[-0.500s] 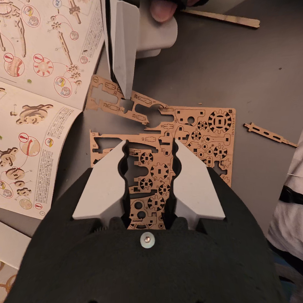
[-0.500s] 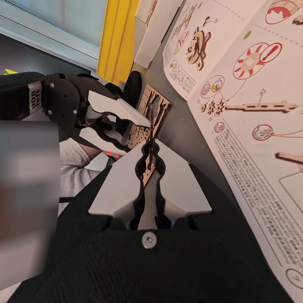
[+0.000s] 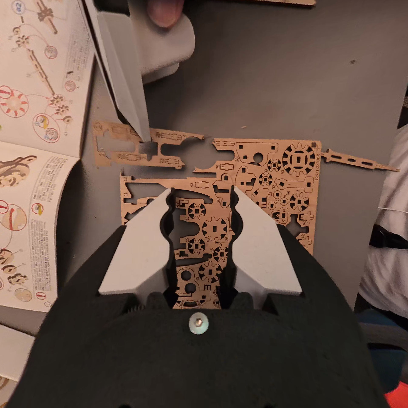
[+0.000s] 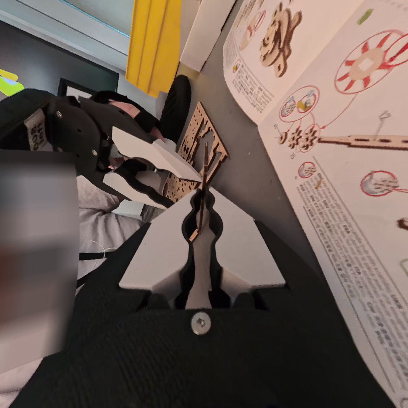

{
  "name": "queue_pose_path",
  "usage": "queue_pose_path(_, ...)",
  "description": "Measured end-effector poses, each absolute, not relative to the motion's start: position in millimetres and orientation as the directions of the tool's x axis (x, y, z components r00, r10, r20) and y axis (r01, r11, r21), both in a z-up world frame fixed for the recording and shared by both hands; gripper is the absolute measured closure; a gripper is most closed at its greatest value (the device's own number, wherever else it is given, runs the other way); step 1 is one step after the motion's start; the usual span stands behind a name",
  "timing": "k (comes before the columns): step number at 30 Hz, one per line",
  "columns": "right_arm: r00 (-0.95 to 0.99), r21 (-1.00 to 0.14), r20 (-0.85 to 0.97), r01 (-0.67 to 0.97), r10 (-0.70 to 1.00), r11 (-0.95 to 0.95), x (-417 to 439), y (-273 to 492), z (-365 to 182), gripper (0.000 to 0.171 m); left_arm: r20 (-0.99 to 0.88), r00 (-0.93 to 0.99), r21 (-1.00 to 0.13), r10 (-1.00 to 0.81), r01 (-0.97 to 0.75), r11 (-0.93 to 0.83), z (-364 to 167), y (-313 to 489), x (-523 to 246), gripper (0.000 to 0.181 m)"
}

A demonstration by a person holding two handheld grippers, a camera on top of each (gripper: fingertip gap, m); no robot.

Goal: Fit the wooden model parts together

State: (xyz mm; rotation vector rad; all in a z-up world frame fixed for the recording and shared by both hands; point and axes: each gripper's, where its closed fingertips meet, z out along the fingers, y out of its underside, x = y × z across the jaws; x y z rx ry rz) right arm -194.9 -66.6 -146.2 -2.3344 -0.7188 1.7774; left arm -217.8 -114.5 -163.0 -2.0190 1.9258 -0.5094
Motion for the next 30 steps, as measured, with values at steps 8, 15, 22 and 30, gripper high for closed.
queue_pose_path(8, 0.276, -0.414, -0.815, 0.34, 0.51, -0.844, -196.3, -70.7, -155.1, 0.164, 0.039, 0.049, -0.48, -0.998, -0.875, -0.062, -163.6, -112.6, -217.6, 0.137)
queue_pose_path(15, 0.34, -0.444, -0.758, 0.356, 0.557, -0.822, -192.7, -69.7, -157.6, 0.157, 0.023, 0.04, -0.482, -0.999, -0.875, -0.046, -164.2, -112.3, -217.0, 0.138)
queue_pose_path(22, 0.344, -0.468, -0.726, 0.389, 0.596, -0.794, -189.0, -74.3, -150.1, 0.143, 0.017, 0.033, -0.482, -0.999, -0.875, -0.037, -164.0, -112.4, -217.1, 0.138)
queue_pose_path(30, 0.36, -0.533, -0.623, 0.454, 0.694, -0.714, -179.9, -76.6, -141.6, 0.144, 0.063, 0.011, -0.499, -0.998, -0.866, -0.041, -164.6, -117.9, -221.6, 0.141)
